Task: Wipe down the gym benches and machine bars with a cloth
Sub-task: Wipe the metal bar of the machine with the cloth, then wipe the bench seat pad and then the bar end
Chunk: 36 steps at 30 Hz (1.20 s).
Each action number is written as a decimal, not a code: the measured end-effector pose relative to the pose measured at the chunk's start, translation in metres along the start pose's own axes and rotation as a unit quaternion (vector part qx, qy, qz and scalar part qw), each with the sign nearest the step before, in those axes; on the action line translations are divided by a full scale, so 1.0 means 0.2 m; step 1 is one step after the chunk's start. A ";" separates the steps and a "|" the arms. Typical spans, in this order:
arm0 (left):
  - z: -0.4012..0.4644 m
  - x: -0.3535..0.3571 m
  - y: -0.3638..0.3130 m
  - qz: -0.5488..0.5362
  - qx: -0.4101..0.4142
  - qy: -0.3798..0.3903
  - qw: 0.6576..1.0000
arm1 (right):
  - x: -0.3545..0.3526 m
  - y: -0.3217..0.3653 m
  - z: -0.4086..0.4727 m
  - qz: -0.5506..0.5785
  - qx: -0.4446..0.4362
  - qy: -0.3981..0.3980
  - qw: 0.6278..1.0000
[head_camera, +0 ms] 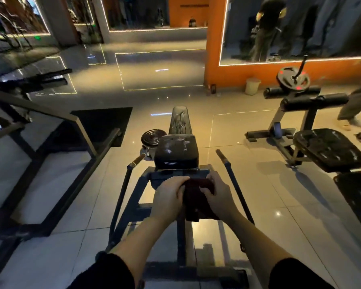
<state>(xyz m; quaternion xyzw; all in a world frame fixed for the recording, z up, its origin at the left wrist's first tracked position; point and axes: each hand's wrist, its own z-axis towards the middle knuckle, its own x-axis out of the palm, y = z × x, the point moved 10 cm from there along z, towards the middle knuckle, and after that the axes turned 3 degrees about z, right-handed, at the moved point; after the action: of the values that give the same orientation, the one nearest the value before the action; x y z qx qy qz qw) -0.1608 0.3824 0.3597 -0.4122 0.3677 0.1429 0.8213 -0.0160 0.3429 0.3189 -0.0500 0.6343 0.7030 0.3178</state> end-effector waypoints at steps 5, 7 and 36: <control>0.10 0.03 0.28 0.043 -0.009 0.075 0.996 | 0.10 -0.01 0.11 0.009 0.035 -0.091 0.995; 0.13 0.06 0.38 0.054 -0.015 0.089 0.994 | 0.13 -0.04 0.15 0.004 0.049 -0.100 0.994; 0.49 0.56 1.24 0.202 0.114 0.122 0.965 | 0.81 -0.54 0.69 -0.355 -0.076 -0.175 0.915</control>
<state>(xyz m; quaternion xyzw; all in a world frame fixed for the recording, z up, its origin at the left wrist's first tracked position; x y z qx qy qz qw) -0.1684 0.6052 0.1760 -0.2471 0.5546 0.2114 0.7660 -0.0442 0.5319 0.1749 -0.1718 0.4534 0.5879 0.6475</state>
